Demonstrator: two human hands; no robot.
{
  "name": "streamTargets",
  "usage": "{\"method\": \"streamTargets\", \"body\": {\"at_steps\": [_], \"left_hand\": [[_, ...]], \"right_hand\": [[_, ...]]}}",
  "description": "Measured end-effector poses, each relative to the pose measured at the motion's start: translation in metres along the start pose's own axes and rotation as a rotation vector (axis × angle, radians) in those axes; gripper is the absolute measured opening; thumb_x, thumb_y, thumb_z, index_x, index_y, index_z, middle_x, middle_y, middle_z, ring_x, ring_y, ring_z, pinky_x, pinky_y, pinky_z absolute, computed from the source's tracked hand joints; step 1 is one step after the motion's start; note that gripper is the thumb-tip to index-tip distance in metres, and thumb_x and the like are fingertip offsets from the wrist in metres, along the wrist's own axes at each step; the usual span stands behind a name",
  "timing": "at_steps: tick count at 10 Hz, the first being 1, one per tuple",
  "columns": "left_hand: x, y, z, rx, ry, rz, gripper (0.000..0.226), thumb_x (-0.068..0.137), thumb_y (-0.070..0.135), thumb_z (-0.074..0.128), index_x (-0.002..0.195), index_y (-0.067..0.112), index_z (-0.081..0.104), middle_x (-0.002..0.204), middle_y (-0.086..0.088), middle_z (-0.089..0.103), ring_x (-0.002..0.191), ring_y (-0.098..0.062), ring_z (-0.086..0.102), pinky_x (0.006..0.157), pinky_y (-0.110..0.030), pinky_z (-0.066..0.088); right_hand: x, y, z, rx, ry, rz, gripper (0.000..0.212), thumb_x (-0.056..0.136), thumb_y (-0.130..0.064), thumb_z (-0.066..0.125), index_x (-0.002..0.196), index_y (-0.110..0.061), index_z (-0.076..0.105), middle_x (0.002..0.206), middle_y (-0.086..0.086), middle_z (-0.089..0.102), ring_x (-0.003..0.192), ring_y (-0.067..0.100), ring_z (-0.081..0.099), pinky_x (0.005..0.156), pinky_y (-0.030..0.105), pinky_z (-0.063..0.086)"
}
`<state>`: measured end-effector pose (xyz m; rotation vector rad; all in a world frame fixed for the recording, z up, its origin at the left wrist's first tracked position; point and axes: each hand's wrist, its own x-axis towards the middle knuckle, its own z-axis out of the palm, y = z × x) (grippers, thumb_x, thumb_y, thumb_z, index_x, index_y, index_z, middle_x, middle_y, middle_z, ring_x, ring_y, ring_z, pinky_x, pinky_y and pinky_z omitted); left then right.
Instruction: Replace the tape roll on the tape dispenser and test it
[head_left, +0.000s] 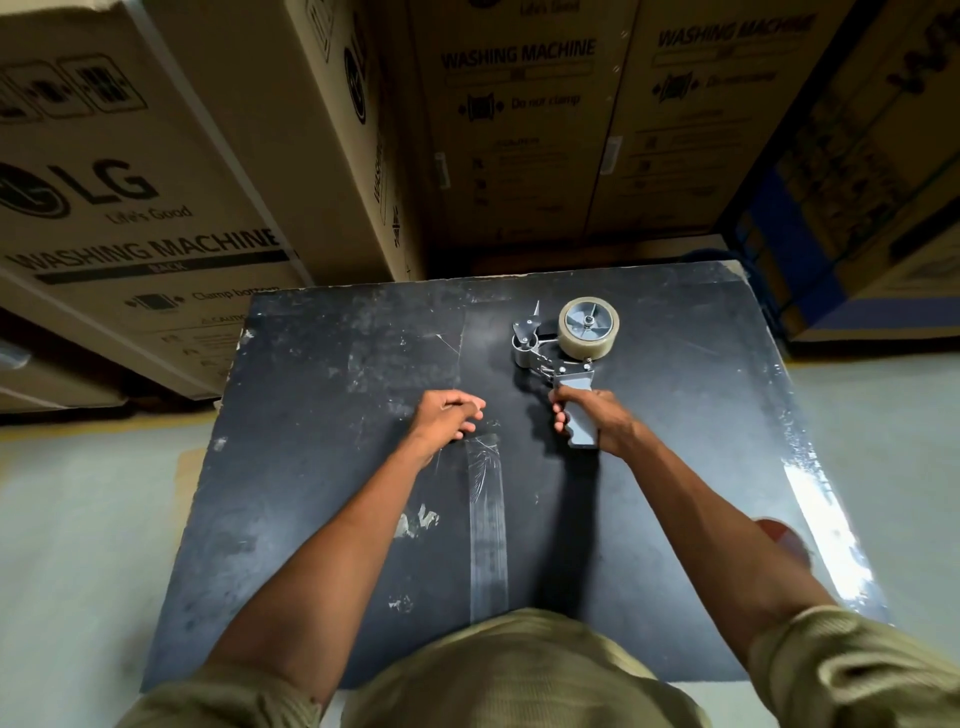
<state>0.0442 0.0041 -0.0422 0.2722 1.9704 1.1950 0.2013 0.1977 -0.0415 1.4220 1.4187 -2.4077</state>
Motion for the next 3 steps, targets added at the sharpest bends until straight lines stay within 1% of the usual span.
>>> {"method": "streamTargets", "body": {"at_steps": [1, 2, 3], "left_hand": [[-0.006, 0.002, -0.002, -0.008, 0.002, 0.015, 0.017, 0.093, 0.009, 0.061, 0.099, 0.009, 0.077, 0.082, -0.002, 0.074, 0.063, -0.010, 0.061, 0.057, -0.021, 0.043], [-0.011, 0.000, -0.003, 0.003, -0.004, 0.032, 0.017, 0.093, 0.010, 0.060, 0.099, 0.010, 0.077, 0.080, 0.000, 0.073, 0.062, -0.009, 0.061, 0.056, -0.019, 0.043], [-0.017, -0.004, -0.004, 0.019, -0.015, 0.065, 0.017, 0.092, 0.011, 0.061, 0.093, 0.015, 0.077, 0.079, 0.001, 0.074, 0.062, -0.010, 0.062, 0.054, -0.017, 0.043]], "right_hand": [[-0.003, 0.002, 0.001, 0.055, -0.012, -0.035, 0.017, 0.086, -0.005, 0.077, 0.099, 0.001, 0.067, 0.070, 0.012, 0.059, 0.054, 0.020, 0.058, 0.046, 0.028, 0.052], [-0.008, 0.007, 0.001, 0.061, 0.015, -0.049, 0.036, 0.076, -0.015, 0.090, 0.102, -0.001, 0.068, 0.075, 0.013, 0.063, 0.061, 0.023, 0.061, 0.066, 0.038, 0.062], [-0.015, 0.015, -0.003, -0.095, 0.161, -0.124, 0.047, 0.070, -0.034, 0.095, 0.094, -0.002, 0.071, 0.076, 0.016, 0.067, 0.064, 0.027, 0.063, 0.066, 0.040, 0.058]]}}
